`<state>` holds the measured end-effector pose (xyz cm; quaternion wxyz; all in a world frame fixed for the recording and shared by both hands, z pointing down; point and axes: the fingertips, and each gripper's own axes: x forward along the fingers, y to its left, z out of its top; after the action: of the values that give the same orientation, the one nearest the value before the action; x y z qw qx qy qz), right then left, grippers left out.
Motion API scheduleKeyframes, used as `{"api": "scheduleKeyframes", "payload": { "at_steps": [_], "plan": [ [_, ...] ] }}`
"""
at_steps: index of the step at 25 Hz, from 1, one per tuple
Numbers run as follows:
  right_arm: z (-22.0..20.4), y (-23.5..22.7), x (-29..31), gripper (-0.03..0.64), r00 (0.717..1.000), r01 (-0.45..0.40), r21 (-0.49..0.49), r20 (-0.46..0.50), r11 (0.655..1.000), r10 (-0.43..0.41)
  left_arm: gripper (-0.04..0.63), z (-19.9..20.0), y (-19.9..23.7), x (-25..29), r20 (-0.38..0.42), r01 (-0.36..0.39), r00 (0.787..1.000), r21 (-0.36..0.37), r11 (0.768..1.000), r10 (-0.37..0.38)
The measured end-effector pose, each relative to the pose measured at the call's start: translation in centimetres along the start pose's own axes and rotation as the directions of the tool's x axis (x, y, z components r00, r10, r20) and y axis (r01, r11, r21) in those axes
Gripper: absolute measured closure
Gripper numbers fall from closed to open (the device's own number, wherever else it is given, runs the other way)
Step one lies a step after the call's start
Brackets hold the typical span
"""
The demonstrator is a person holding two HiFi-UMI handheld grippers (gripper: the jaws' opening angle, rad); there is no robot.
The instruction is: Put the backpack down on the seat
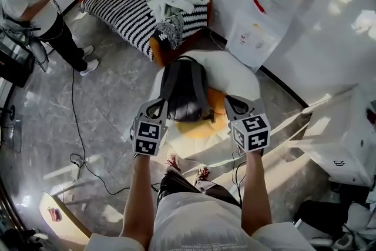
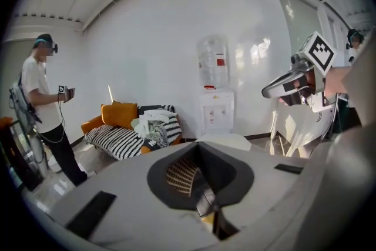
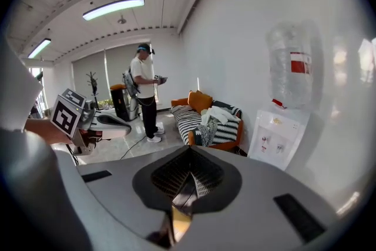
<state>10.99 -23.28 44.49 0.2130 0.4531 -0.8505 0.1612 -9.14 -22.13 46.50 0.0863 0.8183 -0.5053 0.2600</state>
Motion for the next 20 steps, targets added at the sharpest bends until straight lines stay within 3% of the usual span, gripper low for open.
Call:
{"api": "scheduleKeyframes", "payload": {
  "at_steps": [11,20],
  "plan": [
    [4.2,1.2,-6.2,0.614,0.996,-0.044,-0.097,0.079,0.994,0.052,0.588,5.9,-3.0,-5.3,0.116,-0.026,0.993,0.012,1.000,0.024],
    [6.8,3.2,-11.5,0.614,0.986,-0.058,-0.185,0.143,0.981,0.086,0.588,9.7,-5.9,-10.3,0.223,-0.043,0.974,0.039,0.998,0.033]
  ]
}}
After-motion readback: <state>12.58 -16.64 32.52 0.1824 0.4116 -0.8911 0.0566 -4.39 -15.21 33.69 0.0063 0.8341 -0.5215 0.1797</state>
